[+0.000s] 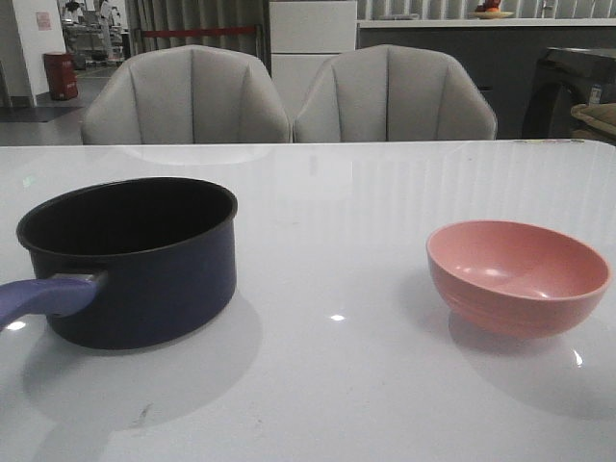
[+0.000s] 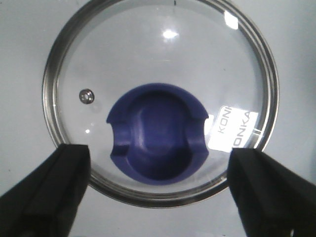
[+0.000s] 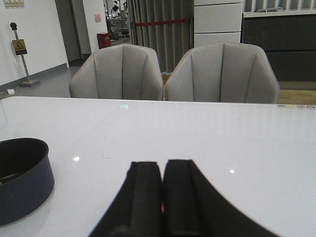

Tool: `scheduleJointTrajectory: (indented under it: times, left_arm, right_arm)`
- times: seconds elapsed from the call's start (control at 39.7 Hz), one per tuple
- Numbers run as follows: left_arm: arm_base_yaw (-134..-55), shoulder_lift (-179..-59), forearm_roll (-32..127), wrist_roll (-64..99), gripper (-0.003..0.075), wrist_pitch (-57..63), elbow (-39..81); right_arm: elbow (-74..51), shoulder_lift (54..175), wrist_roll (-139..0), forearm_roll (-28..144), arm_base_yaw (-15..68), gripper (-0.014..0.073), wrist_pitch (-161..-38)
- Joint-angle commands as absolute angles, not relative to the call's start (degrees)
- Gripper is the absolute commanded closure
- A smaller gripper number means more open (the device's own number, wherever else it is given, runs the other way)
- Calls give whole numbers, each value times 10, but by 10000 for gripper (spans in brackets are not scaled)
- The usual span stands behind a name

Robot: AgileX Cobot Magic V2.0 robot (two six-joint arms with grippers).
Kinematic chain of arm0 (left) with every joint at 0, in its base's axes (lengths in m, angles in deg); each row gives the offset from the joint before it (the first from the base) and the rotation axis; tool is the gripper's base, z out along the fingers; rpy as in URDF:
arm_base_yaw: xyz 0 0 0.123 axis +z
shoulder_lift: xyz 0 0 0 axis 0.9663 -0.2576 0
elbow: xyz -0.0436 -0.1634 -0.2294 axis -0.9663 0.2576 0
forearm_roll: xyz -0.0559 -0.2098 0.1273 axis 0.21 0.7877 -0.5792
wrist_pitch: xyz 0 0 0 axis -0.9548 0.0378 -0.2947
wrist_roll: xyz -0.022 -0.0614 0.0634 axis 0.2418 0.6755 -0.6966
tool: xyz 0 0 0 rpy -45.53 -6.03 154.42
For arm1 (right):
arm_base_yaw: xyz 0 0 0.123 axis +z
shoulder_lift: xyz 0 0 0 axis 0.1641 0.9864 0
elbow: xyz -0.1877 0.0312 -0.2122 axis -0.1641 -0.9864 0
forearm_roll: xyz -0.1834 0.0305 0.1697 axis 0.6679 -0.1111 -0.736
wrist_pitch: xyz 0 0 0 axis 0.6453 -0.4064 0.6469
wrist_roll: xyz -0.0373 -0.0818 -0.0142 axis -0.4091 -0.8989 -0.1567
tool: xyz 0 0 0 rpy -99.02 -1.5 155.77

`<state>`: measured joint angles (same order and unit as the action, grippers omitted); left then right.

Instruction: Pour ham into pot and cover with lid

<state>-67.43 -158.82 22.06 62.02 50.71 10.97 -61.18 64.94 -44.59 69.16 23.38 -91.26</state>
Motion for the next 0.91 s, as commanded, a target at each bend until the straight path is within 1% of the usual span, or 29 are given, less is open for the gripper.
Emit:
scheduleJointTrajectory:
  times: [0.0, 0.48, 0.76, 0.81, 0.88]
  left_arm:
    - [-673, -1587, 230, 615, 143, 512, 79]
    - [-662, -1672, 254, 614, 143, 517, 59]
    - [-651, -1677, 264, 606, 147, 511, 59]
    - [-651, -1677, 264, 600, 155, 511, 59]
    - [-651, -1677, 264, 597, 198, 513, 59]
  right_arm:
    - [-597, 654, -450, 690, 235, 442, -861]
    - [-597, 654, -450, 690, 235, 442, -861]
    - [-597, 654, -450, 690, 235, 442, -861]
    - [-597, 654, -450, 690, 235, 442, -861]
    - [-597, 654, -450, 690, 235, 442, -861]
